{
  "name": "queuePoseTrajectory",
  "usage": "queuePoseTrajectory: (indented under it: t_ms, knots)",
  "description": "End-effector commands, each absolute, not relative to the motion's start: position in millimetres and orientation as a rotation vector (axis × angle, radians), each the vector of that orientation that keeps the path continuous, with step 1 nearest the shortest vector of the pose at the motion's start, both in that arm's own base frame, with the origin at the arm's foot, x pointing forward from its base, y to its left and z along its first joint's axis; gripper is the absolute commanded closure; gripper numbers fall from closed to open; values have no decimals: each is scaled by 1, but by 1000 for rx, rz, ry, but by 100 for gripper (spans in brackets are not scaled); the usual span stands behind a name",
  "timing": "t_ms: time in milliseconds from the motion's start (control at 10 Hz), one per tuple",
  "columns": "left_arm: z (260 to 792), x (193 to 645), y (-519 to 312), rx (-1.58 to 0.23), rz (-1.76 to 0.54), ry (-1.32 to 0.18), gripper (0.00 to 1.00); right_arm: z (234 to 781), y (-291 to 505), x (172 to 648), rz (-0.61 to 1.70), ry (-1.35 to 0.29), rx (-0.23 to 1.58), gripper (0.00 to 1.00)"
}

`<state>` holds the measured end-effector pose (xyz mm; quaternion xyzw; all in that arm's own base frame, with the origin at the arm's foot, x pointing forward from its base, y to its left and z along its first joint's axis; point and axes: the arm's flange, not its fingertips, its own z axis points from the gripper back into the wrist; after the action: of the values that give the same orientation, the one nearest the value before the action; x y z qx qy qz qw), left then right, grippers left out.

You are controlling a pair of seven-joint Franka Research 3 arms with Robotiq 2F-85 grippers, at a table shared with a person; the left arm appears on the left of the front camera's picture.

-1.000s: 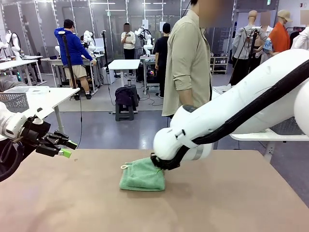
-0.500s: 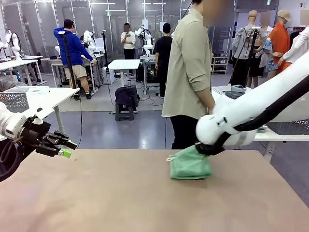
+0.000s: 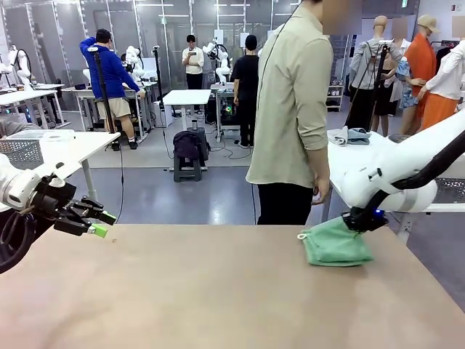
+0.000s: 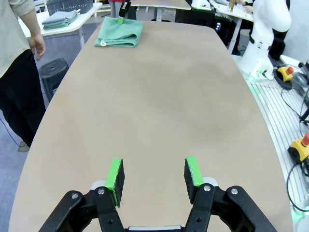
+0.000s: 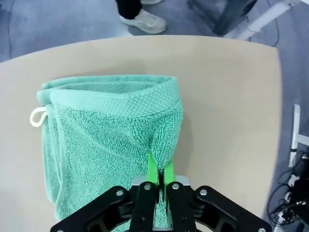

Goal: Fold the towels and place them in the basket.
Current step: Place the folded Towel with hook on the right side of the table.

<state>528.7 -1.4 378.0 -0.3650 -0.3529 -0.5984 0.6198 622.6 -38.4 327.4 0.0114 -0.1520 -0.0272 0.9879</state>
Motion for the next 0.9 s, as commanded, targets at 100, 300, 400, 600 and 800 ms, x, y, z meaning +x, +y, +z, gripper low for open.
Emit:
queuePoseTrajectory:
  t_ms: [100, 300, 400, 600, 800]
  knots:
    - [379, 527, -1, -838, -1376, -814, 35, 327, -81, 645, -10, -308, -24, 95]
    - [379, 527, -1, -838, -1376, -814, 35, 327, -91, 646, 13, -289, -40, 83]
    - [379, 527, -1, -838, -1376, -814, 35, 327, -92, 646, 26, -283, -39, 74]
    - [379, 527, -1, -838, -1376, -814, 35, 331, -93, 646, 34, -279, -45, 54]
    - [379, 527, -1, -838, -1376, -814, 35, 341, -94, 640, 46, -274, -56, 34]
